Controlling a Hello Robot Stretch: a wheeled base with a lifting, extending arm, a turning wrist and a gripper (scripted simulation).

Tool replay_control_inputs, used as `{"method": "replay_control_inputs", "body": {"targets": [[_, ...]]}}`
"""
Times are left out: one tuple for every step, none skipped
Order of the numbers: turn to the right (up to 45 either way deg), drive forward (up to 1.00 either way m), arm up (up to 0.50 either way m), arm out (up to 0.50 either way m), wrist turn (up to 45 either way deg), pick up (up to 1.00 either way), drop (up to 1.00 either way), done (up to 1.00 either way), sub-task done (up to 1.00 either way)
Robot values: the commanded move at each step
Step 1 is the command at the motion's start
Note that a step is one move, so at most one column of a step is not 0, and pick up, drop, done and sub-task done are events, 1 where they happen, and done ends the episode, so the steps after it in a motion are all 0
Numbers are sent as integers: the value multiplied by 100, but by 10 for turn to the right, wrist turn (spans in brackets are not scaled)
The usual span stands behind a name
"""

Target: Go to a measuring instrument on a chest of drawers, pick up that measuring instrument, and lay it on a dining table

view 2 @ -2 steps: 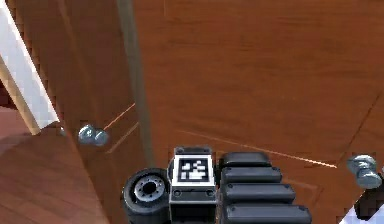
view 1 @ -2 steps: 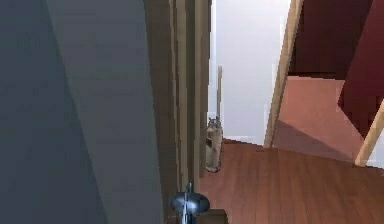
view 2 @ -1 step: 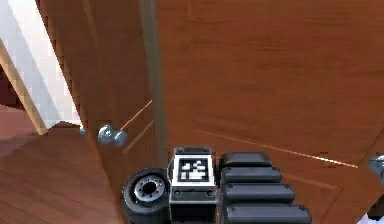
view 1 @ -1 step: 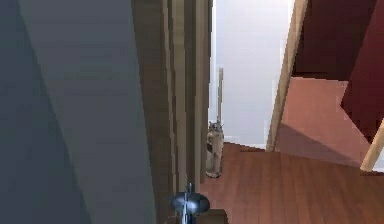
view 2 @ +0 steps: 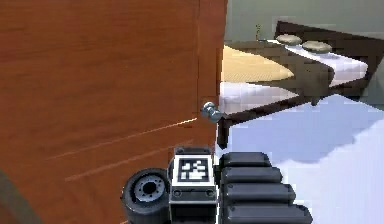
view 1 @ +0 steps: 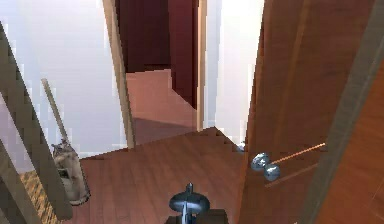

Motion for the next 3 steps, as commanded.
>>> {"method": "replay_control_inputs", "body": {"targets": [[180, 0, 0, 0, 0, 0, 0, 0, 0], [0, 20, 0, 0, 0, 0, 0, 0, 0], [-390, 0, 0, 0, 0, 0, 0, 0, 0]]}}
